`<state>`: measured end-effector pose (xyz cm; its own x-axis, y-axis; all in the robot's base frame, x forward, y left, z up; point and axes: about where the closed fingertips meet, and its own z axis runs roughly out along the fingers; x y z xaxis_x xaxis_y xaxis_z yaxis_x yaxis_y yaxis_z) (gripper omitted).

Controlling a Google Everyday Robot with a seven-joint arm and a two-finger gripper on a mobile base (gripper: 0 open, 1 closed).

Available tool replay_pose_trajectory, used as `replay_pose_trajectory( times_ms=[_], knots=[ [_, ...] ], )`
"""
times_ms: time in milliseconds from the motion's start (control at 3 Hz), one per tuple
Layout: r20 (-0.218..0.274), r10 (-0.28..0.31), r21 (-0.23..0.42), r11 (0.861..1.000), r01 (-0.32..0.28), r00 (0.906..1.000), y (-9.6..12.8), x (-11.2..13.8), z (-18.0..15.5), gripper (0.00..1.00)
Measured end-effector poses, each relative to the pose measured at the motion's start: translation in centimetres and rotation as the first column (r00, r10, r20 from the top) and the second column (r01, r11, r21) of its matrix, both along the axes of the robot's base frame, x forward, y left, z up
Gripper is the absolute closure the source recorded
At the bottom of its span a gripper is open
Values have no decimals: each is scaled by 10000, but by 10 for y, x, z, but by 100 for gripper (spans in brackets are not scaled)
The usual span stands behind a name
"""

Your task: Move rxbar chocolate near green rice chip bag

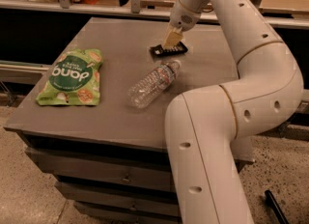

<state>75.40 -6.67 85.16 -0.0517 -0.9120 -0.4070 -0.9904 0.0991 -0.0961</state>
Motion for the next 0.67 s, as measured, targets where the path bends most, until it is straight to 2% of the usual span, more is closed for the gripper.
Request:
replay_pose_trajectory(
  times_ms=[333, 667],
  knots=[
    [54, 103, 64, 9999, -103, 9999, 2, 0, 2, 100],
    [21, -7, 87, 10000, 7, 10000, 1, 0, 2, 87]
  ],
)
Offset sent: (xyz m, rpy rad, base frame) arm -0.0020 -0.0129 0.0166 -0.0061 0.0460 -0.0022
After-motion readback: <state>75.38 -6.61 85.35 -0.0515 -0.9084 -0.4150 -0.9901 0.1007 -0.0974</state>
